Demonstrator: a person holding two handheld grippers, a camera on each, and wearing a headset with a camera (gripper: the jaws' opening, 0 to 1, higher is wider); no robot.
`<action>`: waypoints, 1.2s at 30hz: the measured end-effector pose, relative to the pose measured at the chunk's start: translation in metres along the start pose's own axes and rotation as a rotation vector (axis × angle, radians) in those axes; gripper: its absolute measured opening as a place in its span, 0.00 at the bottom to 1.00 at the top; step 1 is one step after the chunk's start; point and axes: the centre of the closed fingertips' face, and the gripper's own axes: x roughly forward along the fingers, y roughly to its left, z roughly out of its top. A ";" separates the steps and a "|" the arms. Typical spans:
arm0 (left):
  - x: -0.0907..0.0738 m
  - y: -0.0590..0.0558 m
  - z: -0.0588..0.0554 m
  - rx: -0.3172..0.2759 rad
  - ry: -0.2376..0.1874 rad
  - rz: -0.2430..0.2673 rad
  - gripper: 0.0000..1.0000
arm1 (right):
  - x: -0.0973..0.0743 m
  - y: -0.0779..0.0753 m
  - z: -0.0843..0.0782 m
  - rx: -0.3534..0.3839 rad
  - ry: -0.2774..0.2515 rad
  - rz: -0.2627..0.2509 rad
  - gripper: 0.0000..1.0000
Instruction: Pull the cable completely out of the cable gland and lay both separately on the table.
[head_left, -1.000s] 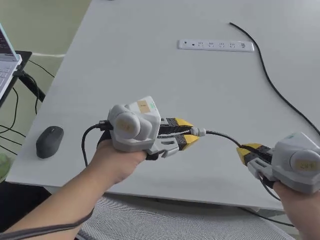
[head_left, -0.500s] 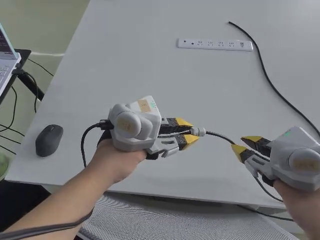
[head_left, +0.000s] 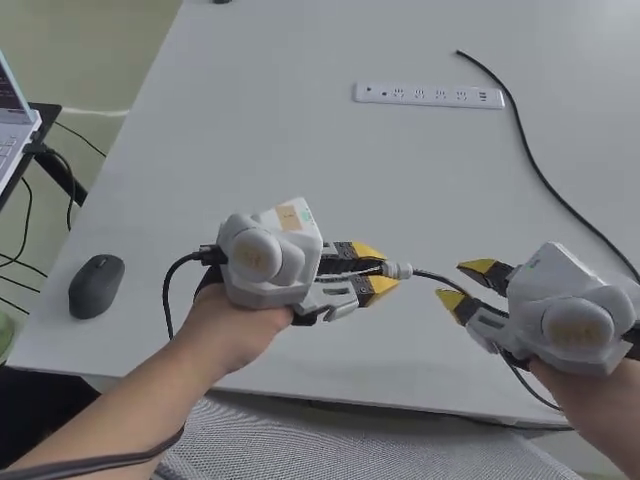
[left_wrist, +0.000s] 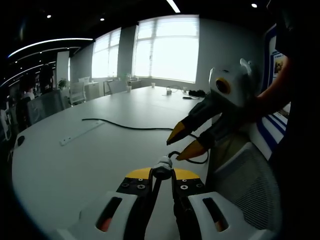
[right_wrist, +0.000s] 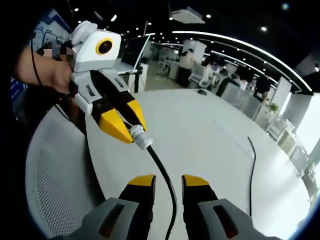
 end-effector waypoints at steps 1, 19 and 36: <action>0.000 0.000 0.000 0.000 0.001 -0.001 0.15 | 0.001 0.001 0.001 -0.018 0.002 0.001 0.16; 0.004 -0.003 -0.001 0.010 0.016 -0.015 0.15 | 0.007 0.014 0.021 -0.165 -0.030 0.058 0.07; 0.008 -0.004 -0.001 0.022 0.017 -0.031 0.15 | 0.010 0.016 0.015 -0.126 -0.029 0.061 0.01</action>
